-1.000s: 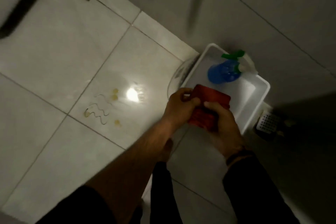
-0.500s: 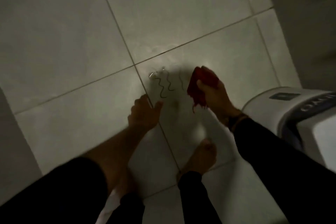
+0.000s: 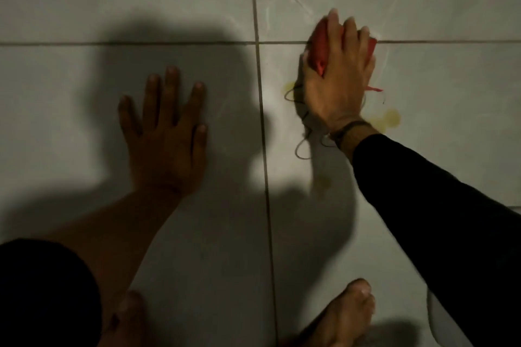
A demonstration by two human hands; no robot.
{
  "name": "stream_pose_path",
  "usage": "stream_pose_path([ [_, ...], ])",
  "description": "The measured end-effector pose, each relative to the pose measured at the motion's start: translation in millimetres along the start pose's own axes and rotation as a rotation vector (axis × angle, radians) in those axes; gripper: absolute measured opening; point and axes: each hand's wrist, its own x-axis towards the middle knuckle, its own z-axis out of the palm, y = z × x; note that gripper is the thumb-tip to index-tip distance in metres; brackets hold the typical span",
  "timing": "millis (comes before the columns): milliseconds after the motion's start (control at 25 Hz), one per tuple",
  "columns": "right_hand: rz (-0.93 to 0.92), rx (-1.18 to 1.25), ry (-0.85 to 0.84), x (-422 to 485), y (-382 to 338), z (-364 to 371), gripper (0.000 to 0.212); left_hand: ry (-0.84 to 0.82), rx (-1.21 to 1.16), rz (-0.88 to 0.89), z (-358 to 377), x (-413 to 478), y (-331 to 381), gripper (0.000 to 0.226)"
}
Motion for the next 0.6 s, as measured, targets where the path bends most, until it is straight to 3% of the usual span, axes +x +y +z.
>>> stream_pose_path([
  [80, -0.158, -0.087, 0.025, -8.5, -32.9, 17.6, 0.080, -0.004, -0.007, 0.007, -2.1, 1.8, 2.6, 0.068],
  [200, -0.381, -0.100, -0.183, -100.4, -28.3, 26.5, 0.079, -0.058, -0.034, -0.023, -9.3, 0.8, 2.0, 0.068],
  [320, -0.281, -0.128, -0.109, -104.9, 11.7, 9.4, 0.076, -0.066, -0.040, -0.016, -10.2, 0.8, 3.6, 0.070],
  [440, -0.103, -0.094, 0.025, -41.4, -30.6, 20.6, 0.083, -0.074, -0.037, -0.016, -4.7, 1.2, 4.0, 0.070],
  [520, -0.247, -0.006, -0.031, -70.9, -50.4, 36.9, 0.079, -0.077, -0.032, -0.015, -3.6, 0.4, -0.3, 0.070],
  [600, -0.354, -0.079, -0.166, -153.4, -30.2, 31.0, 0.061, -0.076, -0.049, -0.012, -2.7, 0.6, -0.8, 0.071],
])
